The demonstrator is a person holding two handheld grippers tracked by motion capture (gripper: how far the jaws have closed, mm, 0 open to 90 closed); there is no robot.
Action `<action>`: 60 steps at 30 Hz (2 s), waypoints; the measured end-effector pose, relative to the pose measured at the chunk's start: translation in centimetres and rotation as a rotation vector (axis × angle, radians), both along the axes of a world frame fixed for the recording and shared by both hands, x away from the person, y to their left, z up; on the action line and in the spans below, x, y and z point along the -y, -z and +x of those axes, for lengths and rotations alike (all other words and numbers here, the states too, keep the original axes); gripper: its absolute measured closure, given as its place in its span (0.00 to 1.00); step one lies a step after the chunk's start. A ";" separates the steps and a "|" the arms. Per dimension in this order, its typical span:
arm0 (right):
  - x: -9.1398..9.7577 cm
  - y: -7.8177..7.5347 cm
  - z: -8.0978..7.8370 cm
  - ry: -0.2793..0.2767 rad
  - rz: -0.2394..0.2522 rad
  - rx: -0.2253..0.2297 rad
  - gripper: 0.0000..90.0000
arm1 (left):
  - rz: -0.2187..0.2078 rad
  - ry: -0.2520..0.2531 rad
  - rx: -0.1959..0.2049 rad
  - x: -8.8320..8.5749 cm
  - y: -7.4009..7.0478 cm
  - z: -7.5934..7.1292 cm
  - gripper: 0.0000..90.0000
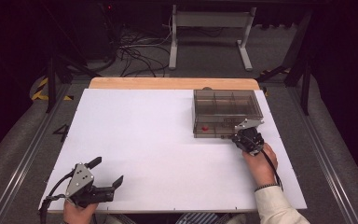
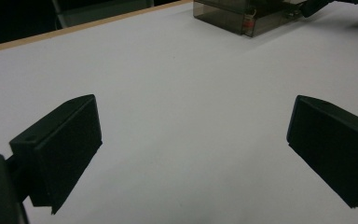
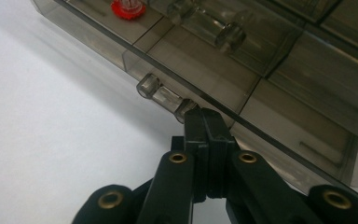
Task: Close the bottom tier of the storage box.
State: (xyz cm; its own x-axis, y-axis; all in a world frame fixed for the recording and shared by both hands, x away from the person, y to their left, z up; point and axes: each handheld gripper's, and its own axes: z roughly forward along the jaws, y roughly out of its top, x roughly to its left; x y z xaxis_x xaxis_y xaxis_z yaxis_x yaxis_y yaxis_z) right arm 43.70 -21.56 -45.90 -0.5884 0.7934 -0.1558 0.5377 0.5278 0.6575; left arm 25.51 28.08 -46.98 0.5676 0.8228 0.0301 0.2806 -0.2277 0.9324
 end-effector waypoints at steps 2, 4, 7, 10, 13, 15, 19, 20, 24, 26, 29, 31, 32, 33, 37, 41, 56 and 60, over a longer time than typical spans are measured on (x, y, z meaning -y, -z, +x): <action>0.0 0.1 0.1 0.001 0.001 0.011 1.00 | -0.003 -0.002 -0.002 0.0 0.0 -0.1 0.04; -0.1 0.2 0.3 0.000 -0.002 0.029 1.00 | 0.001 -0.005 -0.001 -0.1 0.0 -0.2 0.04; -0.2 0.3 0.4 0.001 -0.007 0.046 1.00 | 0.001 -0.010 0.000 -0.2 0.0 -0.3 0.04; -0.2 0.3 0.6 0.002 -0.004 0.052 1.00 | 0.001 -0.011 -0.002 -0.2 0.0 -0.3 0.04; -0.2 0.4 0.8 0.006 0.002 0.060 1.00 | 0.001 -0.015 -0.002 -0.3 0.0 -0.4 0.04; -0.2 0.5 0.9 0.006 0.002 0.069 1.00 | 0.002 -0.015 -0.002 -0.3 0.0 -0.4 0.04; -0.3 0.6 1.0 0.013 -0.005 0.085 1.00 | 0.003 -0.014 -0.003 -0.3 0.0 -0.4 0.04; -0.3 0.6 1.0 0.013 -0.005 0.085 1.00 | 0.003 -0.014 -0.003 -0.3 0.0 -0.4 0.04; -0.4 0.7 1.2 0.022 -0.005 0.096 1.00 | 0.004 -0.012 -0.003 -0.2 0.0 -0.3 0.04; -0.4 0.7 1.2 0.024 -0.005 0.096 1.00 | 0.003 -0.011 -0.002 -0.2 0.0 -0.4 0.04; -0.4 0.7 1.2 0.030 0.002 0.094 1.00 | 0.002 -0.011 -0.003 -0.2 0.0 -0.3 0.04; -0.5 0.7 1.2 0.031 -0.003 0.098 1.00 | 0.001 -0.009 -0.004 -0.2 0.0 -0.3 0.04; -0.5 0.7 1.2 0.034 -0.003 0.098 1.00 | 0.003 -0.010 -0.004 -0.2 0.0 -0.3 0.04; -0.5 0.7 1.2 0.036 -0.004 0.098 1.00 | 0.004 -0.009 -0.004 -0.2 0.0 -0.3 0.04; -0.6 0.7 1.2 0.043 0.002 0.099 1.00 | 0.003 -0.007 -0.003 -0.1 0.0 -0.3 0.04; -0.6 0.7 1.1 0.048 0.005 0.101 1.00 | 0.000 -0.006 -0.004 -0.1 0.0 -0.3 0.04; -0.1 -0.1 0.2 0.053 0.028 0.072 0.98 | -0.007 -0.002 -0.004 -0.1 0.0 -0.1 0.04; 0.5 -1.1 -1.1 0.045 0.046 0.083 0.97 | -0.010 0.003 -0.003 0.0 0.0 0.0 0.04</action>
State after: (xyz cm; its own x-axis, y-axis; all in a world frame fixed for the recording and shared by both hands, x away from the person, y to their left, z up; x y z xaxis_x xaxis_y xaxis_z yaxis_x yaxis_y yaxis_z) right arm 42.65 -22.09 -44.75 -0.5386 0.8262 -0.1650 0.5028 0.4723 0.7239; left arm 25.55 28.12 -46.93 0.5705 0.8210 0.0203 0.2827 -0.2195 0.9337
